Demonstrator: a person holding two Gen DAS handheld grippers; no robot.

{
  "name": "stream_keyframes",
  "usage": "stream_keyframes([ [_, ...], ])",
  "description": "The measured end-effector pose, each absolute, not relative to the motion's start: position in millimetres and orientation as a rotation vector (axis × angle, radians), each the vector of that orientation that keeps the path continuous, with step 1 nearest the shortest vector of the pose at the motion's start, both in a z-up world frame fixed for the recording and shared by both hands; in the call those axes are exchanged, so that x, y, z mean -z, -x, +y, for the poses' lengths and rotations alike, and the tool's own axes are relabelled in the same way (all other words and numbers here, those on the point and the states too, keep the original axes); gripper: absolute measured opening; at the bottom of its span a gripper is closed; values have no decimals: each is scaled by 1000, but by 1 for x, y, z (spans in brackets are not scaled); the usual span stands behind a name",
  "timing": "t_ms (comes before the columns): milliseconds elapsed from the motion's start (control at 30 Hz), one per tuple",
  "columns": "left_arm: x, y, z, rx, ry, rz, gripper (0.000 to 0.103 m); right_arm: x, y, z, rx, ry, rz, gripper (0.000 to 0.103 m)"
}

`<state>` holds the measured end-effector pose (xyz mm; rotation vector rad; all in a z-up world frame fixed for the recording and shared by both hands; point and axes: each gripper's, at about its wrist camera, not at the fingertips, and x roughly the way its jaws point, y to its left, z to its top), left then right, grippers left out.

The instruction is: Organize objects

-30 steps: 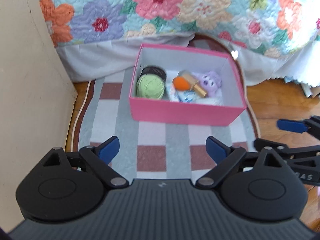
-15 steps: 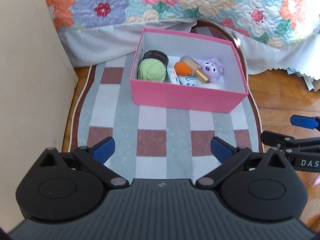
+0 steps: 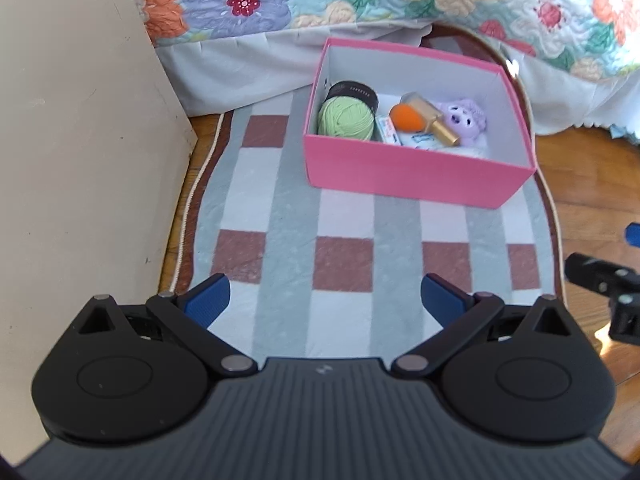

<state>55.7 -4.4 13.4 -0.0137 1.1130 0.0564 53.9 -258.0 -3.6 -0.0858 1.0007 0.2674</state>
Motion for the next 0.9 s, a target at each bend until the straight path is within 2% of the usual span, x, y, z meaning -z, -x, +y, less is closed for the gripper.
stream_keyframes([
  [900,-16,-44,1,-97,36,1185,103,3,-39,-267,-223,42,1053,93],
])
